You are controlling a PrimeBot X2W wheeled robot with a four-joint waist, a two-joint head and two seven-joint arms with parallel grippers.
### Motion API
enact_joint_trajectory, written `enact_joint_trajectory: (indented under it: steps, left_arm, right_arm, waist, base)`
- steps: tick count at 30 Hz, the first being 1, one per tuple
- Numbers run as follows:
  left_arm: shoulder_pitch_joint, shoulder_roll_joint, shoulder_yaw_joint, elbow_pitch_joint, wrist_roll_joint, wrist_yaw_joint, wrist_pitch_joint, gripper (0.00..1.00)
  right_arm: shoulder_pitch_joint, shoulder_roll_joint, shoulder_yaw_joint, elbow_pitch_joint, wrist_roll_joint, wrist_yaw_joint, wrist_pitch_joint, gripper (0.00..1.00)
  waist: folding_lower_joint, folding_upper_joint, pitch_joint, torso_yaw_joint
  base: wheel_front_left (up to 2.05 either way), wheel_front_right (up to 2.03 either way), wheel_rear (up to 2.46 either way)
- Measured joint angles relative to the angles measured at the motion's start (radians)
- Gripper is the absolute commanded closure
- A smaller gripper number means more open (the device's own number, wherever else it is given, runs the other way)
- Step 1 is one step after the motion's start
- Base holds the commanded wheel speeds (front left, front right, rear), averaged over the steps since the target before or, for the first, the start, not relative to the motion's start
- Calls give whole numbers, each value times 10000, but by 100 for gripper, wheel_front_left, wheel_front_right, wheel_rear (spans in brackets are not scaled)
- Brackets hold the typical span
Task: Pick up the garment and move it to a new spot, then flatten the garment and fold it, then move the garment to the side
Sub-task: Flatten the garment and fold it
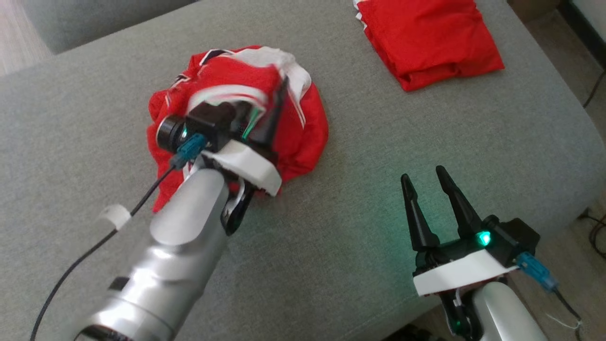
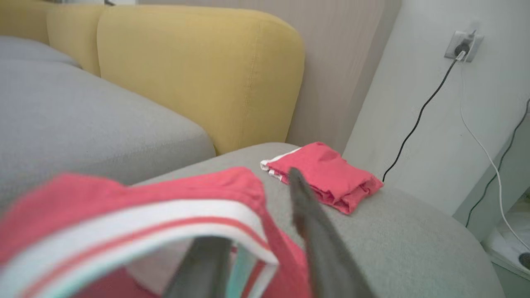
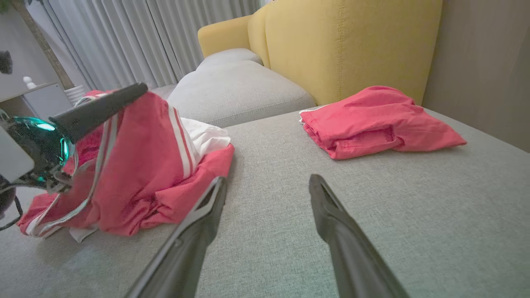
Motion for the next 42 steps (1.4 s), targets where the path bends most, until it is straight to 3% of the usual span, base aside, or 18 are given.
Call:
enact_joint_trajectory:
  steps: [4,8,14,19,23,27,31,33,34,35,36,37,42]
  left_arm:
    - [-572,6,-598,-384,52,-8,-27,100]
    - [-2326,115,-1099,-761,-414,-10,92,100]
    - [-5264,389,-1095,-1753,-2184,-10,372,100]
    - [-5569,1078,-769,-2510,-3645,-82,500,100]
    - [-3878,2033,-303,-3277,-4744,-65,585,100]
    - [-610,2915,-150,-4119,-5651,407,627,100]
    - [2936,3488,226,-4312,-6433,844,259,100]
    - [4340,3509,495,-4280,-6786,899,127,100]
    - [4884,3457,570,-4249,-6911,895,88,87]
    - [5320,3371,669,-4180,-7028,892,86,67]
    - [5320,3371,669,-4180,-7028,892,86,5]
    - [5667,3287,742,-4107,-7089,888,67,0]
    - [6657,2895,1005,-4219,-7164,805,2,0]
  right_arm:
    - [15,0,-10,36,2,0,0,0]
    - [15,2,50,71,102,2,0,0]
    - [109,2,8,96,98,0,0,0]
    - [339,2,-222,100,52,0,0,0]
    - [530,4,-449,88,-130,0,0,0]
    - [680,-10,-782,27,-140,0,0,0]
    - [689,-29,-796,10,-211,2,0,0]
    - [677,-31,-819,-2,-211,0,0,0]
    - [678,-38,-828,0,-211,0,0,0]
    - [678,-54,-832,-2,-211,0,0,0]
    - [678,-54,-832,-2,-211,0,0,0]
    - [680,-73,-828,0,-211,0,0,0]
    - [706,-184,-863,4,-211,0,0,0]
  waist:
    - [0,0,-230,59]
    - [0,0,-489,119]
    - [0,0,-898,335]
    - [0,0,-1147,820]
    - [0,0,-1311,1346]
    - [0,0,-1390,1975]
    - [0,0,-1354,2557]
    - [0,0,-1309,2782]
    - [0,0,-1287,2880]
    - [0,0,-1274,2962]
    - [0,0,-1274,2962]
    - [0,0,-1267,3034]
    - [0,0,-1295,3316]
  base:
    - [0,0,0]
    - [0,0,0]
    - [0,0,0]
    - [0,0,0]
    - [0,0,0]
    - [0,0,0]
    - [0,0,0]
    - [0,0,0]
    - [0,0,0]
    - [0,0,0]
    - [0,0,0]
    - [0,0,0]
    - [0,0,0]
